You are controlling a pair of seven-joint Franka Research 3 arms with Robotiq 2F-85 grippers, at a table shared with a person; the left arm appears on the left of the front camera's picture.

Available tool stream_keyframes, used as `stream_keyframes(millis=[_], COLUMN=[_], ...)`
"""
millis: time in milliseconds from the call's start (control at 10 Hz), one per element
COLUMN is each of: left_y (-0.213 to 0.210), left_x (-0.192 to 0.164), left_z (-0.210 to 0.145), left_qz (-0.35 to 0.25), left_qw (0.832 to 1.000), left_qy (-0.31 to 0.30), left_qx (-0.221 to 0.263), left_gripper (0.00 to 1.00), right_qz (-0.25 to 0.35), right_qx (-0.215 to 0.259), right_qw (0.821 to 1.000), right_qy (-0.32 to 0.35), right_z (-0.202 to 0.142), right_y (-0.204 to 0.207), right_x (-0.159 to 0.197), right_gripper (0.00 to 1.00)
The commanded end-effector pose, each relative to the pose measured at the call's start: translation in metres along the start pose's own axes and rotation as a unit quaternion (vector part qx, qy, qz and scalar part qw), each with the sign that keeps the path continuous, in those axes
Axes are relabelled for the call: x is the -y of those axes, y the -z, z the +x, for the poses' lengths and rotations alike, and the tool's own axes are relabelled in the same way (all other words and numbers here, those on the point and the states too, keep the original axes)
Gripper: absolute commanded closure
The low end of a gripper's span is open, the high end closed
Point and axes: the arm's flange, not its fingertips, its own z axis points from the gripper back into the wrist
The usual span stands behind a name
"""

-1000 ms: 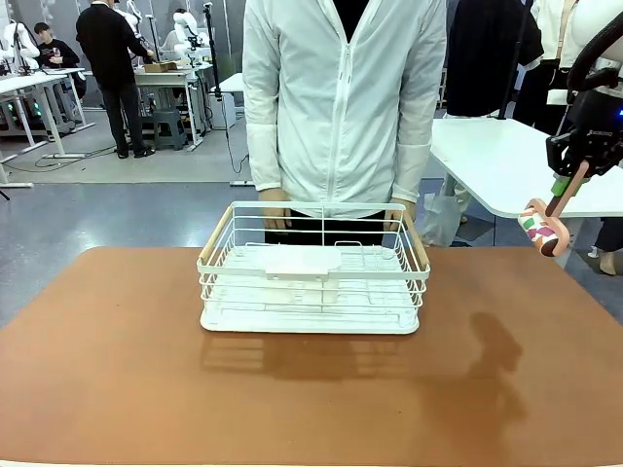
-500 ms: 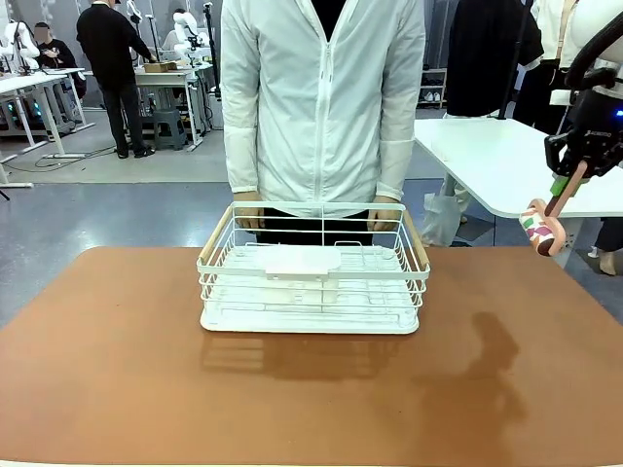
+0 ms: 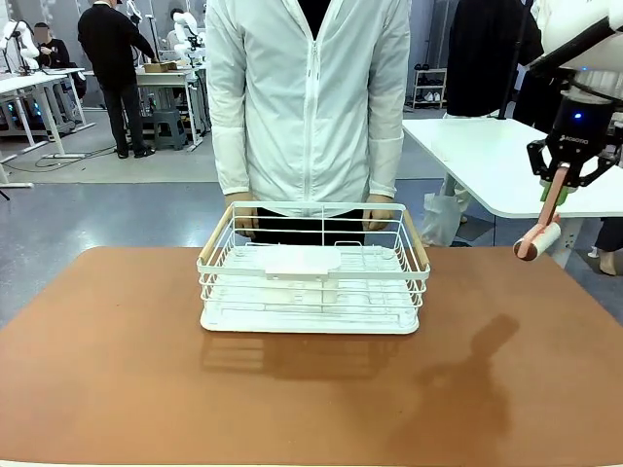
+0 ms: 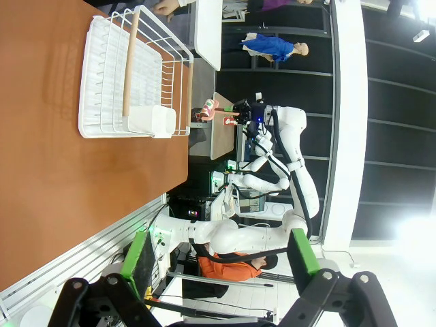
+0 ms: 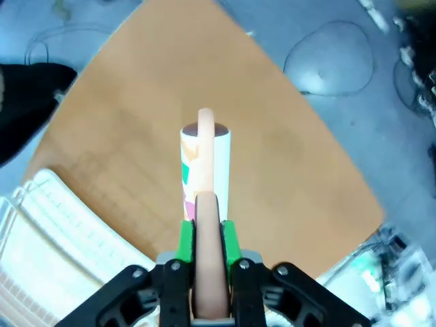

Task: Clean the table.
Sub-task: Place the Lint Roller down when the Dish drying rack is positioned in the middle of the table.

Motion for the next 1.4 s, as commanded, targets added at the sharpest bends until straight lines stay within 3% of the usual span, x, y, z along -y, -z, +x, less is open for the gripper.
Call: stream_keyframes(millis=[0, 200, 300, 500, 1100, 1300], left_y=[-0.002, -0.002, -0.002, -0.002, -0.002, -0.002], left_x=[0.002, 0.002, 0.002, 0.002, 0.002, 0.002], left_z=[-0.001, -0.001, -0.001, -0.001, -0.001, -0.001], left_qz=[-0.003, -0.003, -0.003, -0.003, -0.003, -0.003], left_qw=[1.0, 1.0, 1.0, 1.0, 1.0, 1.0], left_qy=[0.0, 0.0, 0.0, 0.0, 0.0, 0.0], left_qx=[0.001, 0.001, 0.001, 0.001, 0.001, 0.001], left_gripper=[0.0, 0.0, 0.0, 0.0, 0.0, 0.0], right_qz=[0.038, 0.116, 0.118, 0.163, 0.226, 0.237], right_qx=[-0.026, 0.0, -0.009, 0.037, 0.058, 0.045], right_qw=[0.947, 0.925, 0.917, 0.894, 0.869, 0.873], right_qy=[0.317, 0.362, 0.382, 0.415, 0.436, 0.425], right_z=[-0.002, -0.006, -0.013, -0.018, -0.037, -0.045], right_y=[0.003, 0.02, 0.031, 0.046, 0.111, 0.131], right_x=[-0.016, -0.009, -0.006, -0.004, 0.017, 0.019], right_gripper=[0.79, 0.79, 0.79, 0.79, 0.79, 0.79])
